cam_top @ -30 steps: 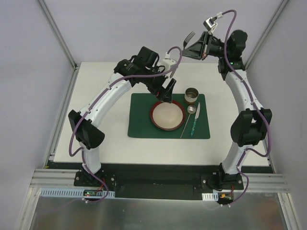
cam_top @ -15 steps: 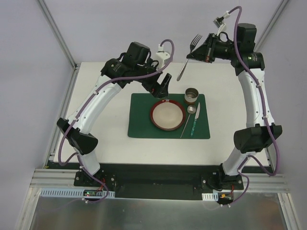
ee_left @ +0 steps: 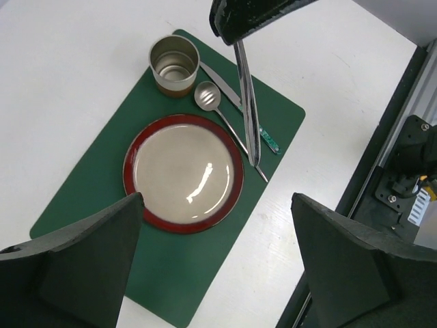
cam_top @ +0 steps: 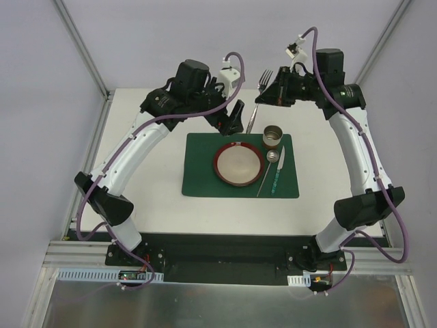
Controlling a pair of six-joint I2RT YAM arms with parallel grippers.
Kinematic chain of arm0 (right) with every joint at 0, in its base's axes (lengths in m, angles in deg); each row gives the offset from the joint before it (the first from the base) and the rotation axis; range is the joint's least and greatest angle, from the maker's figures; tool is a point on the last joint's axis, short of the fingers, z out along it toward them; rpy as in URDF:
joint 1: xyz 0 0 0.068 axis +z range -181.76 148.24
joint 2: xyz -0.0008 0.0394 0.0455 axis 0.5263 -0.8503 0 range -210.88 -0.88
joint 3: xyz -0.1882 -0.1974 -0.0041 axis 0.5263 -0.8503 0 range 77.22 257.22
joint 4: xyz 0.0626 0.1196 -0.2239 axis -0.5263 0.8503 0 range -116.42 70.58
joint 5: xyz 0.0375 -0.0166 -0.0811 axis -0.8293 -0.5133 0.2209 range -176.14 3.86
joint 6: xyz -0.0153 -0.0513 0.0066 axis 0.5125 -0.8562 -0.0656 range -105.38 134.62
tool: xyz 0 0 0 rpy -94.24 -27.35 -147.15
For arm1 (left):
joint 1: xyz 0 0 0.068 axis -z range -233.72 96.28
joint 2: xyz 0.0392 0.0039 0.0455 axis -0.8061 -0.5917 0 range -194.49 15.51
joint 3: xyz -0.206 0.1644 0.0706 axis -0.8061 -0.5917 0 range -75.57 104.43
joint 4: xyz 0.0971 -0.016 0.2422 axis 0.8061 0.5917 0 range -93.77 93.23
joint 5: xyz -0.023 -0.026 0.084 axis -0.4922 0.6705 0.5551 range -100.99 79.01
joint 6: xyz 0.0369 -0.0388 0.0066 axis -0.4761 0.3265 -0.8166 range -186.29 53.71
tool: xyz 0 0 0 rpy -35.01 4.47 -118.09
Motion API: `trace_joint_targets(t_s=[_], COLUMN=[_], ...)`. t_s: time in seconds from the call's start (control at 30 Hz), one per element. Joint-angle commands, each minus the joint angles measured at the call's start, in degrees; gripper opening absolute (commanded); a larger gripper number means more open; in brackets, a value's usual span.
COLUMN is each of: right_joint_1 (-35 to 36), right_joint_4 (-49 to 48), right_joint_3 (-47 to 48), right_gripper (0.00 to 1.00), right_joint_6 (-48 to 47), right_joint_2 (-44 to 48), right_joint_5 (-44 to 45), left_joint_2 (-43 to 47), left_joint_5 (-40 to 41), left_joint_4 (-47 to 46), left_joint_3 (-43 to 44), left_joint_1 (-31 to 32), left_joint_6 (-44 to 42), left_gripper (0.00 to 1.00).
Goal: Set the dinner table for one person
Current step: Pick up the fork from the corner of the board.
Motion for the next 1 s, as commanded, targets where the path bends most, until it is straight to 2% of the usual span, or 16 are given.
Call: trace_joint_targets(t_s=[0.0,0.2,0.4,0.53,0.63,0.67,0.7,0.97], right_joint_1=[3.13,4.63,5.77,5.86,5.95,5.95,5.95,5.95], right_joint_4=[-0.10,-2.03,-3.62,-4.49,-4.32,-4.32,-4.41,-4.85], right_joint_3=[0.93,0.32,0.84,0.49,0.06,-0.12,-0.38,-1.44], right_gripper=[0.01,0.01,0.01,0.01,0.01,0.01,0.01,0.01], right_joint_6=[-1.07,0.43,1.31,1.92,1.48,1.40,1.31,1.13], right_joint_2=[3.47,2.06,1.01,0.92,0.92,1.18,1.36,1.62], right_joint_5=[3.65,3.83,3.48,3.04,3.21,3.39,3.48,3.30], left_joint_2=[-0.22,-1.62,-3.82,-5.14,-5.84,-5.93,-5.84,-5.58], left_joint_5=[-4.46,-6.83,-7.89,-7.98,-8.16,-8.16,-8.16,-8.86], left_joint_4=[-6.00,-8.81,-8.73,-8.90,-8.90,-8.82,-8.90,-8.81], left_joint_3=[-3.30,-3.66,-0.67,-0.05,0.47,0.47,0.47,-0.31], left_joint_1=[0.03,0.38,1.00,1.35,1.44,1.44,1.53,1.53], left_joint_6=[1.91,3.15,3.85,4.38,4.38,4.46,4.47,4.47], left_gripper=[0.87,0.86,0.67,0.64,0.40,0.17,0.00,0.00])
